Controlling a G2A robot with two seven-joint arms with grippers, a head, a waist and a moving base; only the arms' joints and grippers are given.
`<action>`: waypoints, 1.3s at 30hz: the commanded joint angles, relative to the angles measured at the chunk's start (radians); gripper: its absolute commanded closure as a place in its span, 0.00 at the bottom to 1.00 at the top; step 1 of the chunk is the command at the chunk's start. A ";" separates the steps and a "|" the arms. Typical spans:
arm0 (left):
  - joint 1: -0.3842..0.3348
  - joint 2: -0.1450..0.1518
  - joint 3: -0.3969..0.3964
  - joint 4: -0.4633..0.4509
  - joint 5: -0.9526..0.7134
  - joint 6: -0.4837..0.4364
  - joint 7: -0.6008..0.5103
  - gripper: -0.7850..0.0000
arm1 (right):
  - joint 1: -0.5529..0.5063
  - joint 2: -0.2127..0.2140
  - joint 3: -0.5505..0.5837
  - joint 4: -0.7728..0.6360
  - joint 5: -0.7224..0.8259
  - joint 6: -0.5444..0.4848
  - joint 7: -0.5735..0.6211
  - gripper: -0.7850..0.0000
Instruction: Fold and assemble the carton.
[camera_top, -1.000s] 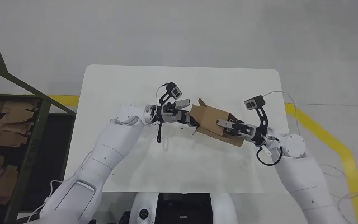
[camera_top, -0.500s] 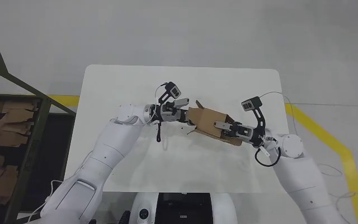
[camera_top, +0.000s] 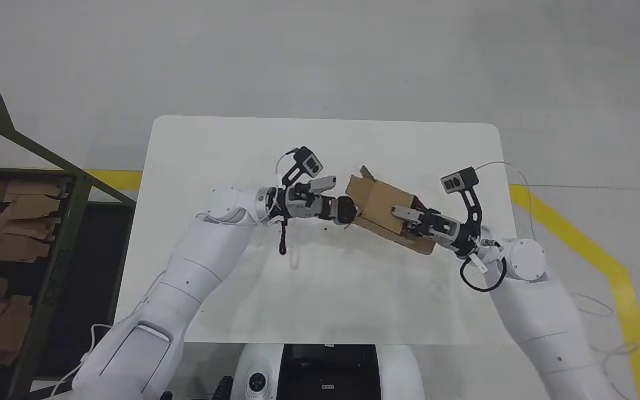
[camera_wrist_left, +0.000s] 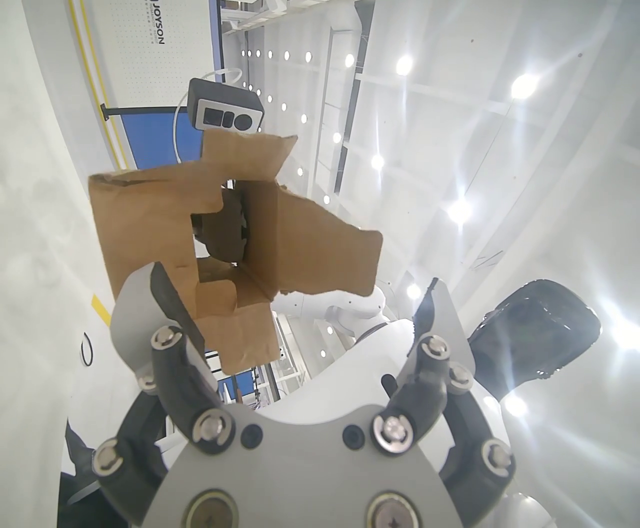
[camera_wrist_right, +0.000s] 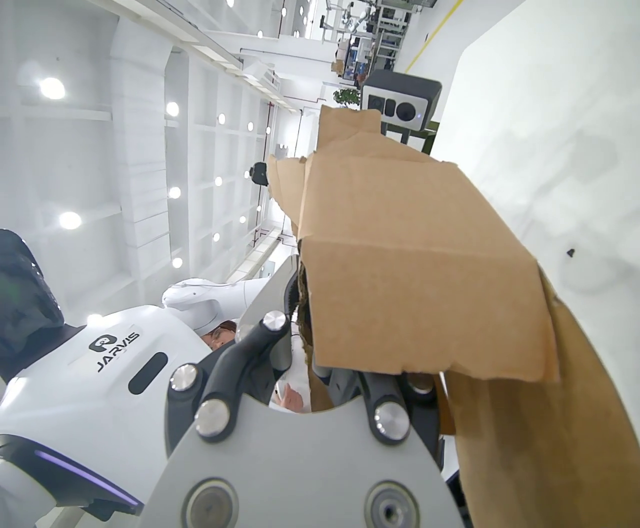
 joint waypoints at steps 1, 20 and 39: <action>0.003 0.001 -0.004 -0.002 0.001 0.000 0.001 0.00 | -0.002 0.000 0.008 0.003 0.010 0.001 -0.004 1.00; 0.031 0.006 -0.026 -0.052 0.014 0.010 0.012 0.00 | 0.018 -0.012 -0.005 0.068 -0.020 0.036 -0.130 1.00; 0.033 0.012 -0.051 -0.054 0.026 0.015 0.015 0.00 | 0.020 -0.014 -0.031 0.031 -0.081 0.015 -0.039 1.00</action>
